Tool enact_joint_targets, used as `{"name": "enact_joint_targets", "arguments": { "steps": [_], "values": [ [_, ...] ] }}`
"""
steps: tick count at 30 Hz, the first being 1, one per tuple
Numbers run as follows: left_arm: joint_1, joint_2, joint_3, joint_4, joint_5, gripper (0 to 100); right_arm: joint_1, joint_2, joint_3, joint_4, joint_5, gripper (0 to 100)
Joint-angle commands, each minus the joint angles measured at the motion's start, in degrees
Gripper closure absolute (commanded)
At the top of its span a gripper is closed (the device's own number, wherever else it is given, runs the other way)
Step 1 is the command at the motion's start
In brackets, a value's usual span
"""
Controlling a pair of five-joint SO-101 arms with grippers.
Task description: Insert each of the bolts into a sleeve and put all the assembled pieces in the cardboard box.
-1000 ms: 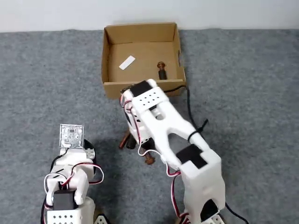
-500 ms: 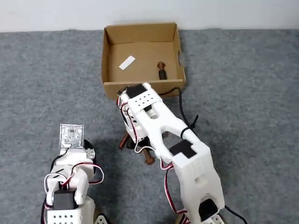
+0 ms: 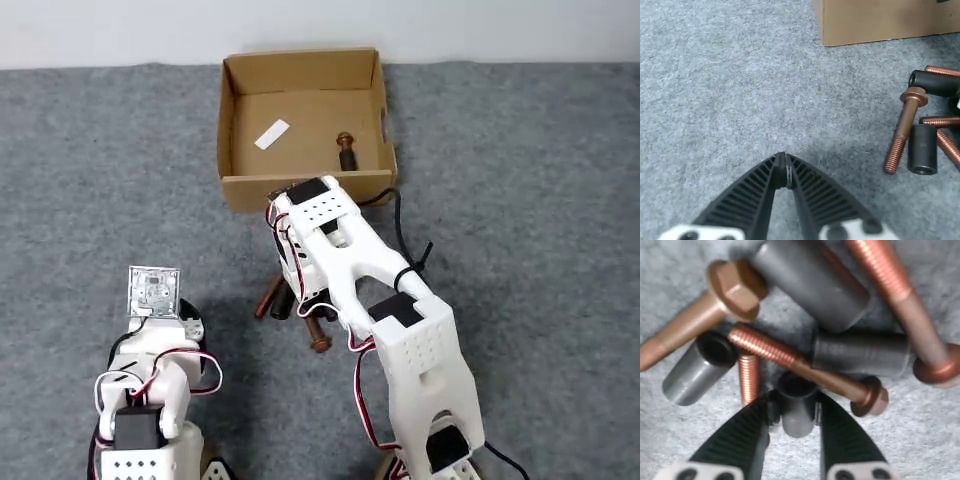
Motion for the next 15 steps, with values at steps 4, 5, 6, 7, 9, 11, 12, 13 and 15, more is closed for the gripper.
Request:
{"name": "enact_joint_targets", "arguments": {
  "steps": [4,5,6,7,9,11,12,13,15],
  "values": [
    [-0.44,-0.62,-0.31,0.18,0.97,100,1.27,-11.65,-1.85,5.41,2.90,99.0],
    [-0.44,-0.62,-0.31,0.18,0.97,100,1.45,-13.93,-1.85,6.37,3.60,99.0],
    [-0.35,-0.62,-0.31,0.26,0.97,100,1.63,-16.13,-1.85,7.25,4.13,99.0],
    [-0.35,-0.62,-0.31,0.26,0.97,100,1.71,-18.51,-1.85,8.22,4.48,99.0],
    [-0.35,-0.62,-0.31,0.35,0.97,100,1.71,-22.99,-1.85,10.33,4.48,99.0],
    [-0.35,-0.62,-0.31,0.18,0.88,99,1.71,-27.56,-1.32,11.03,4.48,99.0],
    [-0.35,-0.62,-0.40,0.18,0.70,99,1.80,-30.11,-0.79,11.03,4.48,99.0],
    [-0.35,-0.62,-0.40,0.09,0.62,99,2.07,-32.66,0.26,11.03,4.48,99.0],
    [-0.44,-0.62,-0.66,0.09,0.53,99,2.68,-37.76,3.16,10.95,4.31,99.0]
  ]
}}
